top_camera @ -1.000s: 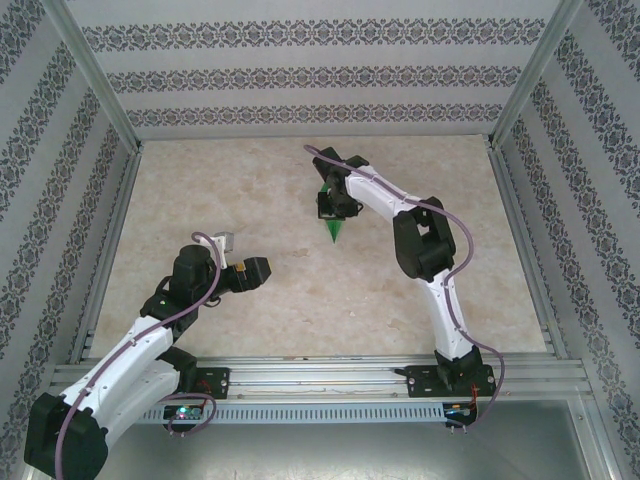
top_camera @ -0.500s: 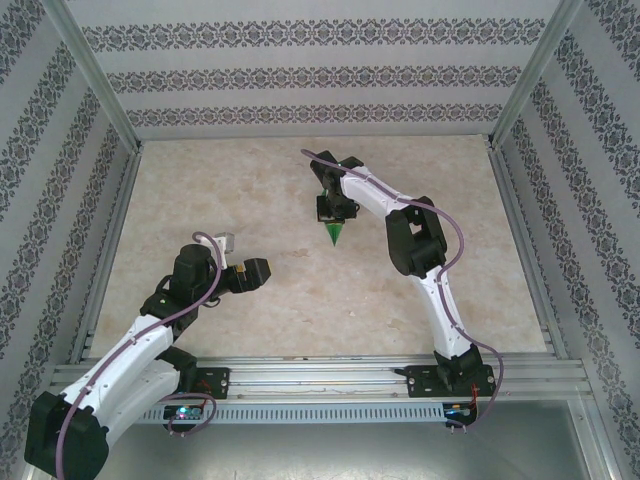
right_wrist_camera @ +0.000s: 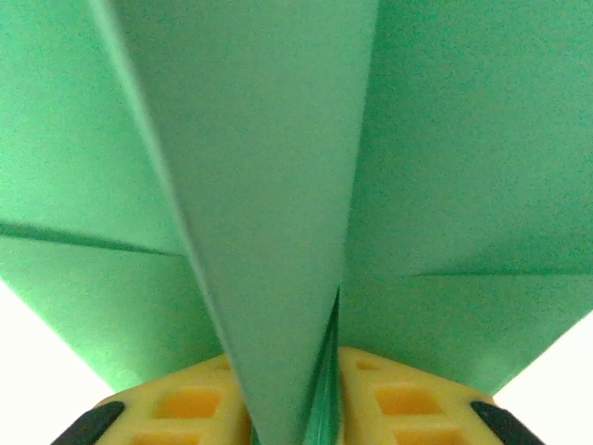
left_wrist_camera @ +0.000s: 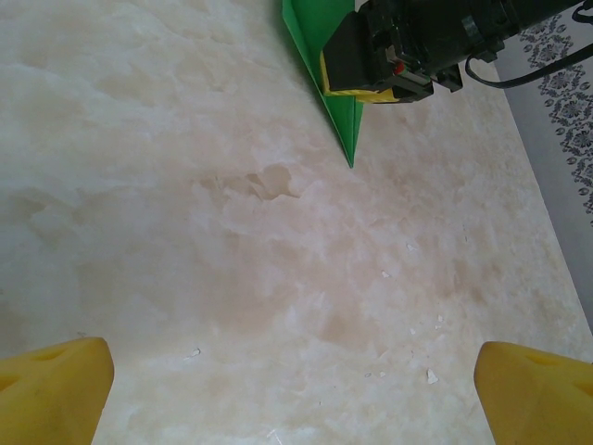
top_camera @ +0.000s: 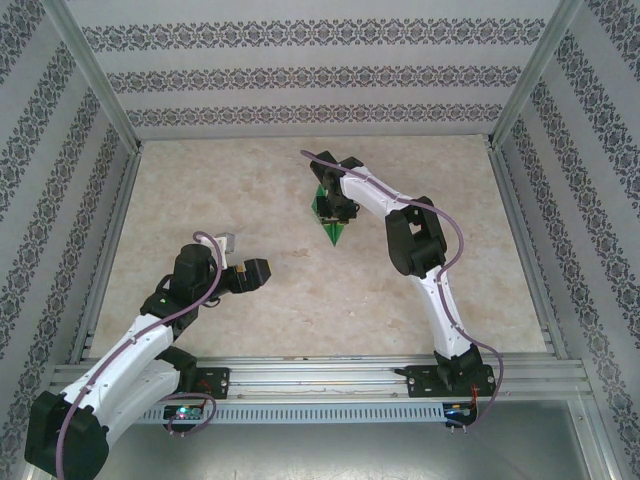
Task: Fold a paper plane with a square sheet of paper (fold left side to right side)
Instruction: Place the paper plane at the center of the table.
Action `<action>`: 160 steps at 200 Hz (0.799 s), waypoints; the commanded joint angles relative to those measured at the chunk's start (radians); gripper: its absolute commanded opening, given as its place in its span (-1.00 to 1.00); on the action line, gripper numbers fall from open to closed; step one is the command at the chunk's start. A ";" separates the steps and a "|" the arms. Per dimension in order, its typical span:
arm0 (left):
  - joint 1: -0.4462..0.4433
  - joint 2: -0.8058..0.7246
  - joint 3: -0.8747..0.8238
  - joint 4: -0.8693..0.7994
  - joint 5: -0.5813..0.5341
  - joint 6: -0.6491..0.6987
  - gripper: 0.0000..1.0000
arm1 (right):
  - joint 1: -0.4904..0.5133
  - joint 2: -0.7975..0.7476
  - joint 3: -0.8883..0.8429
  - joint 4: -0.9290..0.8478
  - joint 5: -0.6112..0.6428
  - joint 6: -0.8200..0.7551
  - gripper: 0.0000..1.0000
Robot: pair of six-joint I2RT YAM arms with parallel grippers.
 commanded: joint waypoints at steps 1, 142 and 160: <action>0.013 0.002 0.036 -0.030 0.000 0.030 1.00 | -0.009 -0.008 -0.025 -0.013 0.009 -0.007 -0.34; 0.013 0.004 0.041 -0.039 -0.011 0.025 1.00 | -0.007 -0.080 -0.081 0.019 0.021 0.061 -0.31; 0.013 0.003 0.044 -0.039 -0.010 0.027 1.00 | -0.005 -0.084 -0.080 0.019 0.021 0.061 -0.31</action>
